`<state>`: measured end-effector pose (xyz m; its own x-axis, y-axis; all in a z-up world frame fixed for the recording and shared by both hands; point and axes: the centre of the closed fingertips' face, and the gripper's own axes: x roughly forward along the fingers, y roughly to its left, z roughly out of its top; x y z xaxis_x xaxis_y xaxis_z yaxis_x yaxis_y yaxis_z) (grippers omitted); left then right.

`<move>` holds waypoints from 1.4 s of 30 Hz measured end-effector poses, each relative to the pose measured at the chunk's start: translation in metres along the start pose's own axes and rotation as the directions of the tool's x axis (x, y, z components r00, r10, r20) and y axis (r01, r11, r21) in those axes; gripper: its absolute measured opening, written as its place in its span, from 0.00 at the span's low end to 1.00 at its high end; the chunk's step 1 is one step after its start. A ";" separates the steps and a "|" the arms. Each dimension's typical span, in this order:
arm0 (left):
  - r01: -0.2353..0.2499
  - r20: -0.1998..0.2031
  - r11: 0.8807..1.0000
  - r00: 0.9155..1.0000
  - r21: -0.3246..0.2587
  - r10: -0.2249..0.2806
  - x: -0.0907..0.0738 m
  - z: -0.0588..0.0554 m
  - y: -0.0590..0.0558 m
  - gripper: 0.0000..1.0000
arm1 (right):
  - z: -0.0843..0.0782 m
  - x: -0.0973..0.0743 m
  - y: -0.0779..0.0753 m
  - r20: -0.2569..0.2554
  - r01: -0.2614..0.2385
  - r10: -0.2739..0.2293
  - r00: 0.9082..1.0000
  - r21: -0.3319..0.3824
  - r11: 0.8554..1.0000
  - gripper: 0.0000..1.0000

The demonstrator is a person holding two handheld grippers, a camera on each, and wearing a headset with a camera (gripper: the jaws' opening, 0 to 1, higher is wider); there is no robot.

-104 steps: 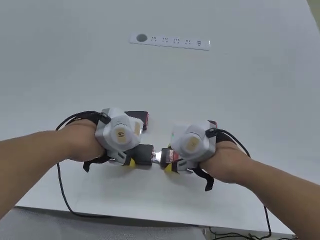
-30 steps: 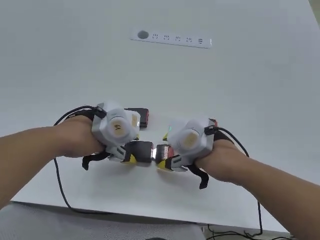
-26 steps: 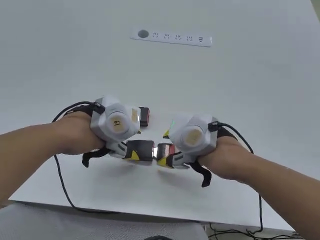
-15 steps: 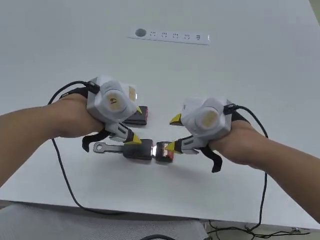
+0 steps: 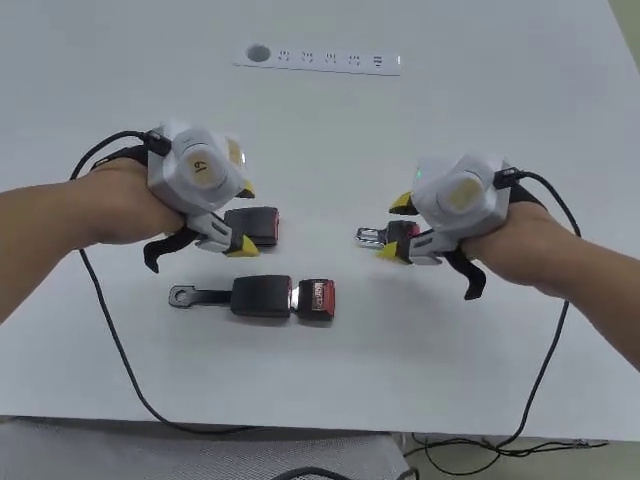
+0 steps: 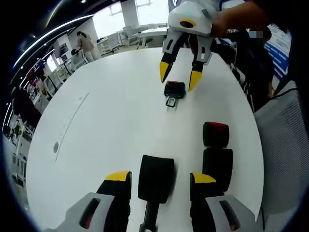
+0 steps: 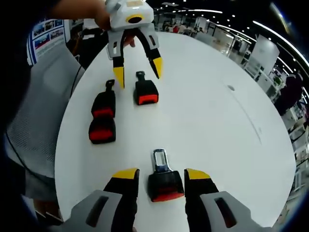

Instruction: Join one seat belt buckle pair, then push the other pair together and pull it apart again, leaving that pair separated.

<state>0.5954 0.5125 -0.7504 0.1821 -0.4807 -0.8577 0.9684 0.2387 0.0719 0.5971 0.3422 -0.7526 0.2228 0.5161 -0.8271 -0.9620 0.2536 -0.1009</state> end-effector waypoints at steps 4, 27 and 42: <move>0.018 -0.022 1.000 1.000 0.008 -0.018 0.007 -0.010 0.006 0.50 | -0.014 0.003 -0.004 -0.029 -0.012 0.011 1.000 -0.007 1.000 0.34; 0.086 -0.104 0.994 0.991 0.070 -0.079 0.028 -0.026 0.003 0.40 | -0.038 0.023 -0.007 -0.088 -0.096 0.094 0.992 -0.021 0.995 0.33; 0.094 -0.104 0.994 0.991 0.059 -0.088 0.026 -0.021 -0.001 0.35 | -0.035 0.023 -0.006 -0.086 -0.112 0.112 0.990 0.003 0.994 0.33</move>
<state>0.5952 0.5175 -0.7839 0.0778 -0.4099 -0.9088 0.9896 0.1422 0.0206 0.6021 0.3240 -0.7910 0.0995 0.4689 -0.8776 -0.9804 0.1970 -0.0059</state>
